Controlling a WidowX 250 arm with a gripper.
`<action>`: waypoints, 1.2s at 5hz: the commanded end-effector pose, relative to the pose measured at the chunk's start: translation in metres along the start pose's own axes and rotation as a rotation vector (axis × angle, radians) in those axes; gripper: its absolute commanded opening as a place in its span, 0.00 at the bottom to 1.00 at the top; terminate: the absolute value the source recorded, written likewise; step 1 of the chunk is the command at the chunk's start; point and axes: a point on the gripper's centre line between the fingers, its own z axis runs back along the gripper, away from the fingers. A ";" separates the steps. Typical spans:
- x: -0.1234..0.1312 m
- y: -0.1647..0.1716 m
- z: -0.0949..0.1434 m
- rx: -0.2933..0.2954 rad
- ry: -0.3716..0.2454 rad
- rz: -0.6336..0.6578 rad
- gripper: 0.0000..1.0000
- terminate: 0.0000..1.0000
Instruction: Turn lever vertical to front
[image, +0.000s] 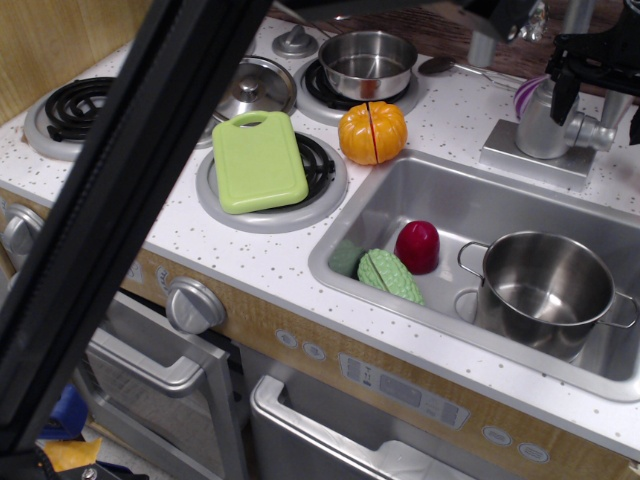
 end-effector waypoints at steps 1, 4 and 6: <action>0.000 0.000 0.000 0.000 0.000 0.000 1.00 0.00; 0.026 -0.003 0.024 0.086 -0.148 -0.002 1.00 0.00; 0.046 -0.004 0.027 0.101 -0.235 -0.035 1.00 0.00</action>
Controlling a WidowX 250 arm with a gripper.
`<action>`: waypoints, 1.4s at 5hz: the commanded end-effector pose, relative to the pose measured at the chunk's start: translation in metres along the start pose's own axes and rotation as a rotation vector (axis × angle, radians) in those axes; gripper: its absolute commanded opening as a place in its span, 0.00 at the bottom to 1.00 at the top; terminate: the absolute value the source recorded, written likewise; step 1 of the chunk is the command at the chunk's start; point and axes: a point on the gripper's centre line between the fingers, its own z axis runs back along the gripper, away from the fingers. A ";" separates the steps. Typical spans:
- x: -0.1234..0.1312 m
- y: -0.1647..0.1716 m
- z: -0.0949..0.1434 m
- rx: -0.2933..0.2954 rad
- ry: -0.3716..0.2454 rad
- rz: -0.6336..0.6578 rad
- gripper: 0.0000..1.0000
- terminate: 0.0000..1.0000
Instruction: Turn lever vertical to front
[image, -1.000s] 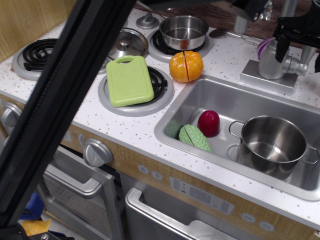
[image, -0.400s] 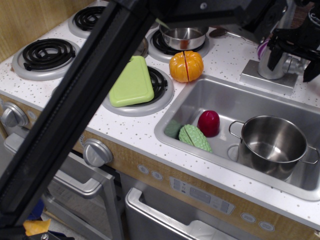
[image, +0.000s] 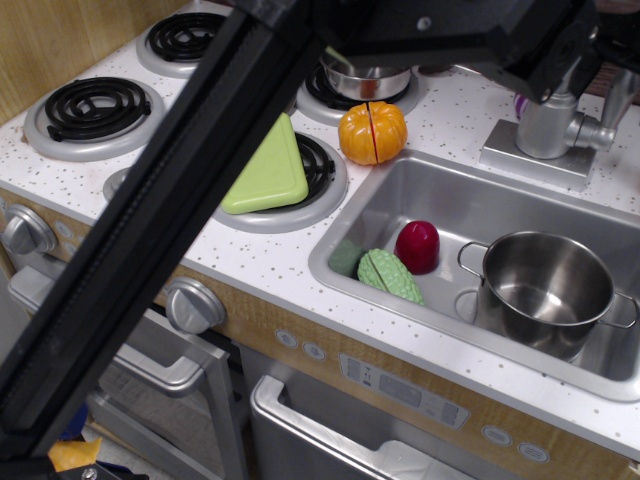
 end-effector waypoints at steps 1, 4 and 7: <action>0.029 0.002 0.021 -0.021 -0.121 -0.001 1.00 0.00; 0.029 -0.003 0.016 -0.020 -0.136 0.027 0.00 0.00; -0.003 -0.003 0.014 -0.076 -0.037 0.131 0.00 0.00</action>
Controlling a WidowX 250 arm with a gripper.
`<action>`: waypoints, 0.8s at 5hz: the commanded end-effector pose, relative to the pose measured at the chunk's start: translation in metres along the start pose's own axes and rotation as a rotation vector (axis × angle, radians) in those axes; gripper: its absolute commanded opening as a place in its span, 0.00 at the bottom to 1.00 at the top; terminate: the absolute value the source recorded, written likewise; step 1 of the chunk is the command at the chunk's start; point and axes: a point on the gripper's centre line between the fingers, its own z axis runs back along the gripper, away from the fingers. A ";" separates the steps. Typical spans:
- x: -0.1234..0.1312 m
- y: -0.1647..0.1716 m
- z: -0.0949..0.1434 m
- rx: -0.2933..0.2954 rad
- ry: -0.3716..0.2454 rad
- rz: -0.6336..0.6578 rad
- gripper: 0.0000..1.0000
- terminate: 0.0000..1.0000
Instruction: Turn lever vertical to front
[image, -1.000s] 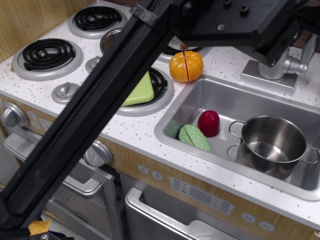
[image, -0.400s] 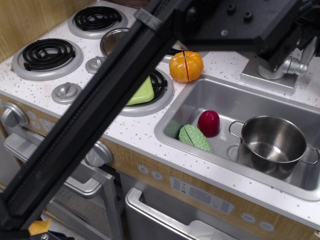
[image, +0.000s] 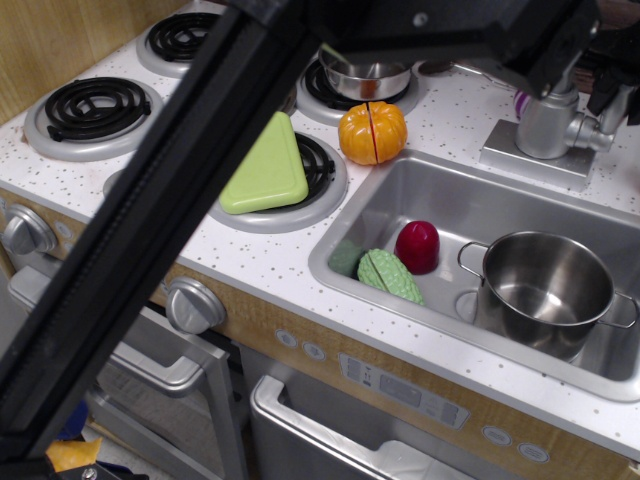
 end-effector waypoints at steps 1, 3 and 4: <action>0.003 0.007 0.020 -0.045 -0.006 0.052 0.00 0.00; -0.021 0.011 0.012 -0.062 0.027 0.063 0.00 0.00; -0.025 0.009 0.006 -0.079 0.030 0.068 0.00 0.00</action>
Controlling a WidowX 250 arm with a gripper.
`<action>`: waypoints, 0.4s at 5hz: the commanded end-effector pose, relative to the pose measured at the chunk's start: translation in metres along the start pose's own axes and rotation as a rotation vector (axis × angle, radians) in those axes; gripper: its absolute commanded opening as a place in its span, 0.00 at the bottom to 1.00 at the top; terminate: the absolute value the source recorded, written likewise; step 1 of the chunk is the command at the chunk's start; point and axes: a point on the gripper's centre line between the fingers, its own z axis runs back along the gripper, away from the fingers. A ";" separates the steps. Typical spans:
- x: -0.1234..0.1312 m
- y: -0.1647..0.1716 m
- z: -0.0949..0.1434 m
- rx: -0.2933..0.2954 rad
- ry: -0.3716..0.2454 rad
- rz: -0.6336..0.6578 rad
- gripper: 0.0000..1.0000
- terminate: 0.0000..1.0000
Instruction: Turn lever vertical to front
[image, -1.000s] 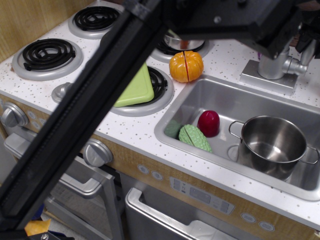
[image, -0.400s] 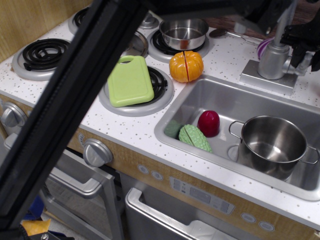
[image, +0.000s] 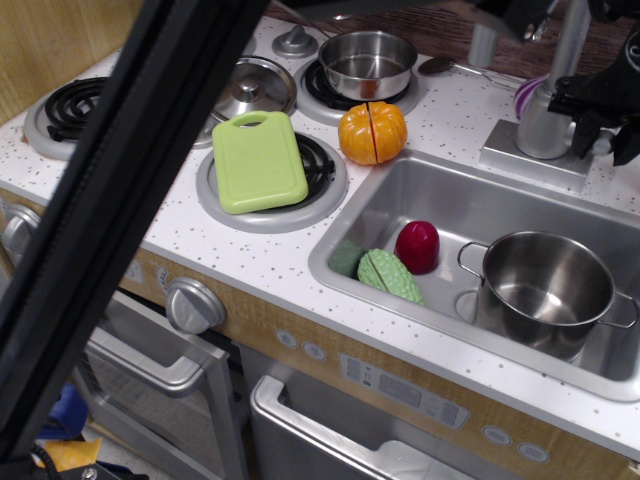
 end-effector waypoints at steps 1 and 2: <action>0.005 0.001 0.014 -0.044 -0.023 0.041 0.00 0.00; 0.005 0.002 0.008 -0.052 -0.023 0.038 0.00 0.00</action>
